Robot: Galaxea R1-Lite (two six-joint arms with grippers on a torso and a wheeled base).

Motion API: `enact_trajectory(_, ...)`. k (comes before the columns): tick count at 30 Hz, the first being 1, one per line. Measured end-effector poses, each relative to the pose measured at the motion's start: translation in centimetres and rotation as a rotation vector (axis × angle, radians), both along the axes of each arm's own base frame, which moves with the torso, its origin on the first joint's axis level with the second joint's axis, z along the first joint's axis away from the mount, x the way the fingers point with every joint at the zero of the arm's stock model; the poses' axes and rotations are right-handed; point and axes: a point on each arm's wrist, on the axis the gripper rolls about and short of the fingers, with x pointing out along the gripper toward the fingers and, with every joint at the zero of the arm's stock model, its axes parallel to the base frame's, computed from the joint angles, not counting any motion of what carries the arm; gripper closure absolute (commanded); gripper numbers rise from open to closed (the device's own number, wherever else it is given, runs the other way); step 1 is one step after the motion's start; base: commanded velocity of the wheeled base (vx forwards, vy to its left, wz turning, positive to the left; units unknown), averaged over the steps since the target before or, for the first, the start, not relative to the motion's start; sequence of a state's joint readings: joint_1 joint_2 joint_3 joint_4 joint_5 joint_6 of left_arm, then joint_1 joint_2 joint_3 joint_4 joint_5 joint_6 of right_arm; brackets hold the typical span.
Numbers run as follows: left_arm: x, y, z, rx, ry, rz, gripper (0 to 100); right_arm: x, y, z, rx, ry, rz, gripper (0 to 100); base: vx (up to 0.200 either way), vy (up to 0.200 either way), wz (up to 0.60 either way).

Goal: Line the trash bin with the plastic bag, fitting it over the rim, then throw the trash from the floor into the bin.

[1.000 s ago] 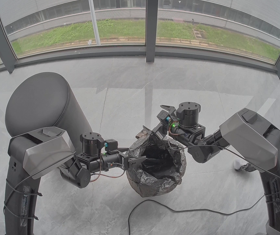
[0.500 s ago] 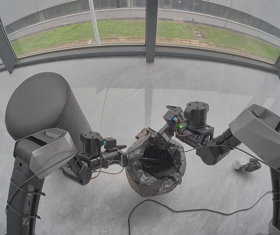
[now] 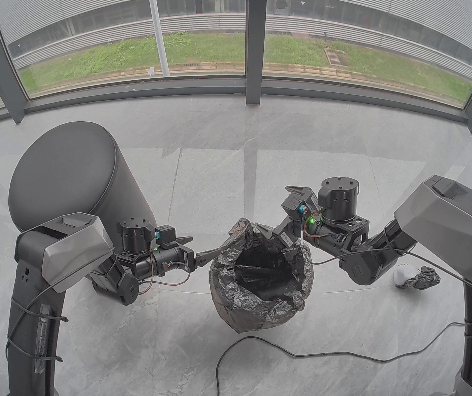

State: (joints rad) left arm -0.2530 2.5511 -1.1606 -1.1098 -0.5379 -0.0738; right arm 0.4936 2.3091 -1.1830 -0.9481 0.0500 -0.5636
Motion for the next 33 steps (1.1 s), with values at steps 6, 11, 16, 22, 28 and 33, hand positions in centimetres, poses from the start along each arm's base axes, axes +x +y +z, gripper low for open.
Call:
enact_trajectory(6,0.1,0.7,0.0,0.0,-0.002,0.016,0,-0.7,-0.5,-1.2,-0.024,0.045,-0.001,0,0.0,0.0,0.0)
enact_trajectory(11,0.1,1.4,-1.1,0.01,0.019,0.031,0,-1.0,-1.4,-2.1,-0.045,0.082,-0.021,0,0.0,0.0,0.0)
enact_trajectory(16,0.0,1.5,-2.1,0.021,0.035,0.029,0,-0.7,-2.8,-2.7,-0.056,0.102,-0.062,0,0.0,0.0,0.0)
enact_trajectory(22,-0.1,1.2,-3.4,0.028,0.051,0.022,0,0.0,-4.7,-2.6,-0.054,0.104,-0.109,0,0.0,0.0,0.0)
enact_trajectory(28,-0.4,1.0,-4.5,0.031,0.061,0.015,0,0.2,-5.3,-1.9,-0.044,0.088,-0.121,0,0.0,0.0,0.0)
enact_trajectory(33,-0.6,0.7,-5.4,0.032,0.063,0.007,0,0.1,-5.4,-1.5,-0.04,0.079,-0.121,0,0.0,0.0,0.0)
